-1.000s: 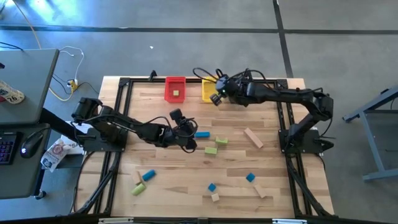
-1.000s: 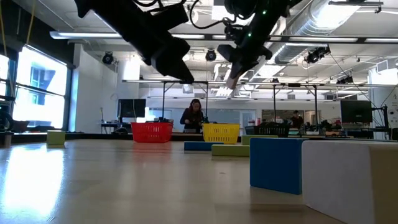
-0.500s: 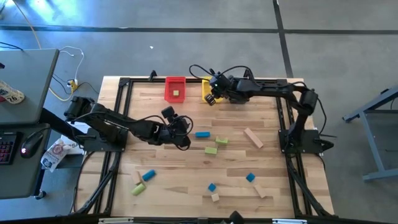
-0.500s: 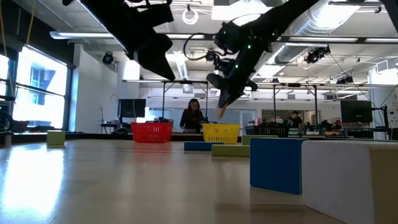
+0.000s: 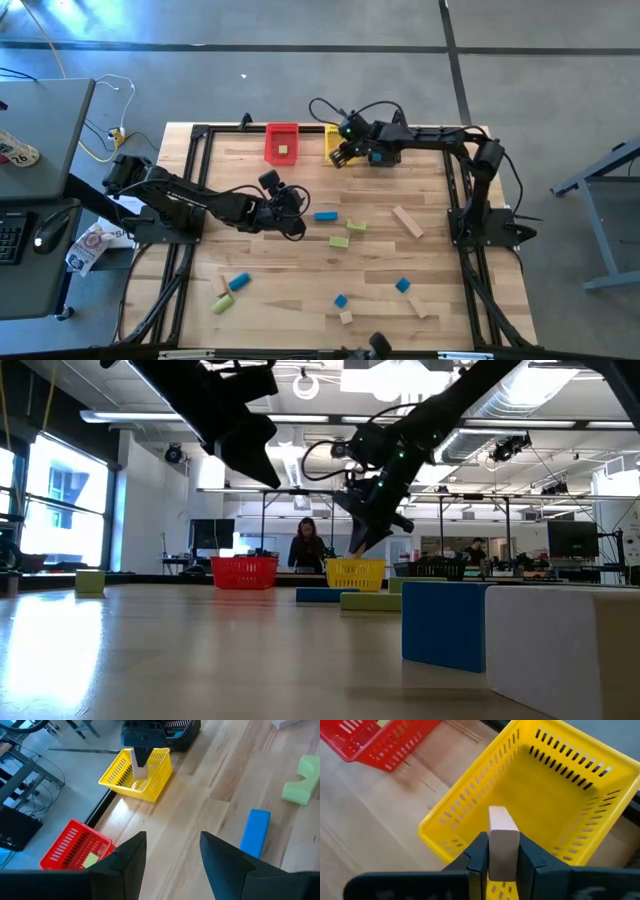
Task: Sort & place blocks by color
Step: Put the beige block into the yellow bin, then put the blue block into the black bin
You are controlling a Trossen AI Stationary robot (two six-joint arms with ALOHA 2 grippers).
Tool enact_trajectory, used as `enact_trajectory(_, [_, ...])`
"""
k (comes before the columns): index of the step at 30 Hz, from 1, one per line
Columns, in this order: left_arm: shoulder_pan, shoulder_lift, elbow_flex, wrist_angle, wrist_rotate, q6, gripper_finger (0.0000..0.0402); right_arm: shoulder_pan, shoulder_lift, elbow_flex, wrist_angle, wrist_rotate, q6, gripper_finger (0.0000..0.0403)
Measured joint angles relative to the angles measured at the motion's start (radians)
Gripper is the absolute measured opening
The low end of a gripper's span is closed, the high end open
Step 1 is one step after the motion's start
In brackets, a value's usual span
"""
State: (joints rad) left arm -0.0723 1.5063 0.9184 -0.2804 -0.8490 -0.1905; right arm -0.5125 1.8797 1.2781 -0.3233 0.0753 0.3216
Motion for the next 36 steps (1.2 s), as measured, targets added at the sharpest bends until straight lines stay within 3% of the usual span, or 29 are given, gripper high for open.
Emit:
enact_trajectory(14, [0.0, 0.0, 0.0, -0.012, 0.0, 0.0, 0.0168, -0.005, 0.0, 0.086, -0.058, 0.099, -0.062, 0.0152])
enact_trajectory(23, [0.0, 0.001, 0.0, -0.016, 0.001, -0.001, 0.0168, 0.051, -0.002, 0.248, -0.458, 0.056, -0.077, 0.0161])
enact_trajectory(36, [0.0, 0.001, 0.0, -0.016, 0.001, -0.001, 0.0168, 0.312, -0.006, 0.279, -0.813, 0.131, -0.077, 0.0161])
